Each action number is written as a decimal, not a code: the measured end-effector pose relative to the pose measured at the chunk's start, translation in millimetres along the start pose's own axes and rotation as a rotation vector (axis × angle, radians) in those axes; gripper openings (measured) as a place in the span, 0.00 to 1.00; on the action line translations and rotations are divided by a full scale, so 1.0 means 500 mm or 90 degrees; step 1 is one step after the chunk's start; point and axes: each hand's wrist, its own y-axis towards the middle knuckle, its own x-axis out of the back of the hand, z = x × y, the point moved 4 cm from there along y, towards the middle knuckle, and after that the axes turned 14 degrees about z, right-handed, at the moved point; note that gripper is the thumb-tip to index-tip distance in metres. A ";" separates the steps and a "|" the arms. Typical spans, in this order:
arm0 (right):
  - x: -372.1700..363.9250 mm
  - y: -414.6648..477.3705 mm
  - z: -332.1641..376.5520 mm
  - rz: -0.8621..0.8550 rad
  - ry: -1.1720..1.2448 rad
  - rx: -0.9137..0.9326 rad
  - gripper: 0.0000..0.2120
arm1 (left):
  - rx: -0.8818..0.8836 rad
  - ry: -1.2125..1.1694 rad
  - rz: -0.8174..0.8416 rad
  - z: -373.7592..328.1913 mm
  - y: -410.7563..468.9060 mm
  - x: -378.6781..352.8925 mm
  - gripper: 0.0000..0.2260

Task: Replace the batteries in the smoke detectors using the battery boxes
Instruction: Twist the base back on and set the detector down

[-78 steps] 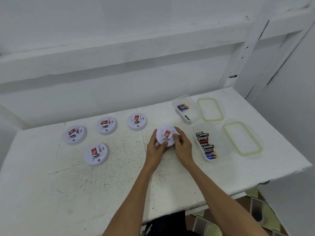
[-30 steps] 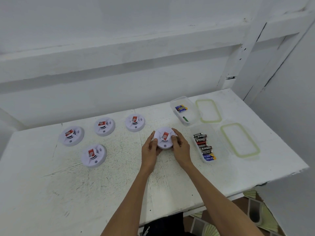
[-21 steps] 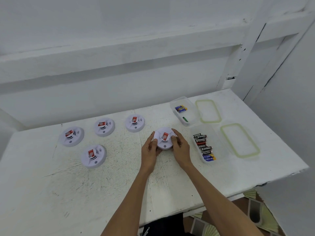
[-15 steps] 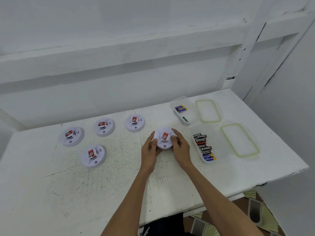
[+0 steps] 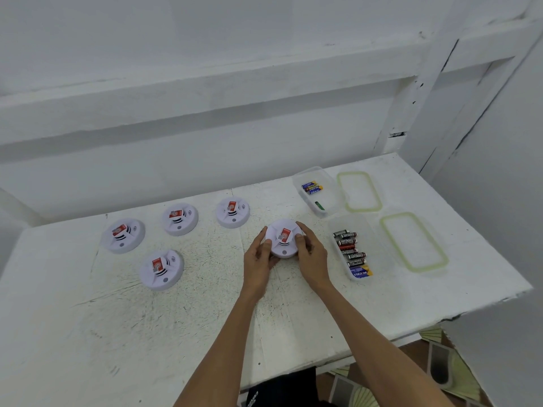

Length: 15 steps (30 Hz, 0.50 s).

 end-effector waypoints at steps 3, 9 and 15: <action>0.000 -0.001 0.004 0.001 0.001 0.000 0.17 | 0.000 -0.009 0.001 0.000 -0.001 0.000 0.18; 0.001 -0.002 0.006 0.000 0.015 0.001 0.17 | 0.010 -0.003 0.001 0.003 0.001 0.002 0.19; 0.001 -0.002 0.003 0.002 0.019 0.003 0.17 | 0.007 -0.005 0.002 0.004 0.001 0.002 0.19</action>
